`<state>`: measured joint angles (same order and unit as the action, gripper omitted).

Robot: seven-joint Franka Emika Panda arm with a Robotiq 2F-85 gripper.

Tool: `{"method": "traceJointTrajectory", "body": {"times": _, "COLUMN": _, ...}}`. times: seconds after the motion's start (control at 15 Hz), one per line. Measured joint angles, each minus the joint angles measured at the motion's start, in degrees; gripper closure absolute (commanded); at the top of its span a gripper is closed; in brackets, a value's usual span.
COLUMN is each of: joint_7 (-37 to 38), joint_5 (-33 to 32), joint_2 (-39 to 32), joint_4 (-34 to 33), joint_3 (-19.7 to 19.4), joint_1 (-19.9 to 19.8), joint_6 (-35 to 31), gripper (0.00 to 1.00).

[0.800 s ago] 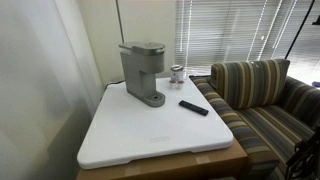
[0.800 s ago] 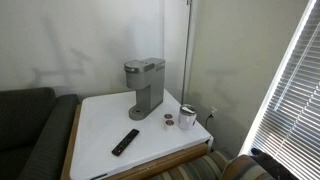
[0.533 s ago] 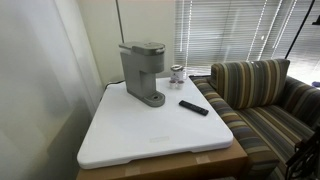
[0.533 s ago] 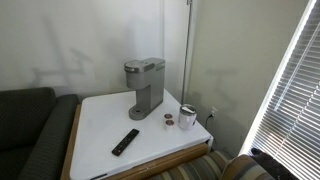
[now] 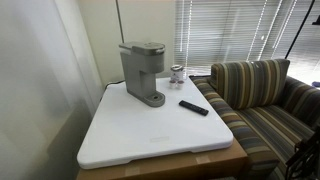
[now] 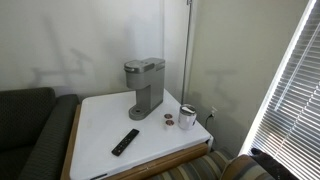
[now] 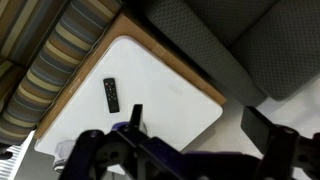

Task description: Open the top part of the coffee maker

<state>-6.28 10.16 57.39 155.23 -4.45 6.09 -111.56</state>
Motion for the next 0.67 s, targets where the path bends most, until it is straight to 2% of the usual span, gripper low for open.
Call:
{"method": "traceJointTrajectory", "body": {"times": 0.33, "joint_7": 8.81, "joint_5": 5.16, "joint_2": -1.88, "joint_4": 3.07, "joint_3": 5.21, "joint_1": 0.01, "joint_6": -14.76, "gripper": 0.00}}
{"method": "traceJointTrajectory", "body": {"times": 0.67, "joint_7": 18.89, "joint_5": 6.10, "joint_2": -8.98, "joint_4": 4.17, "joint_3": 9.71, "joint_1": -0.07, "joint_6": -28.86, "gripper": 0.00}}
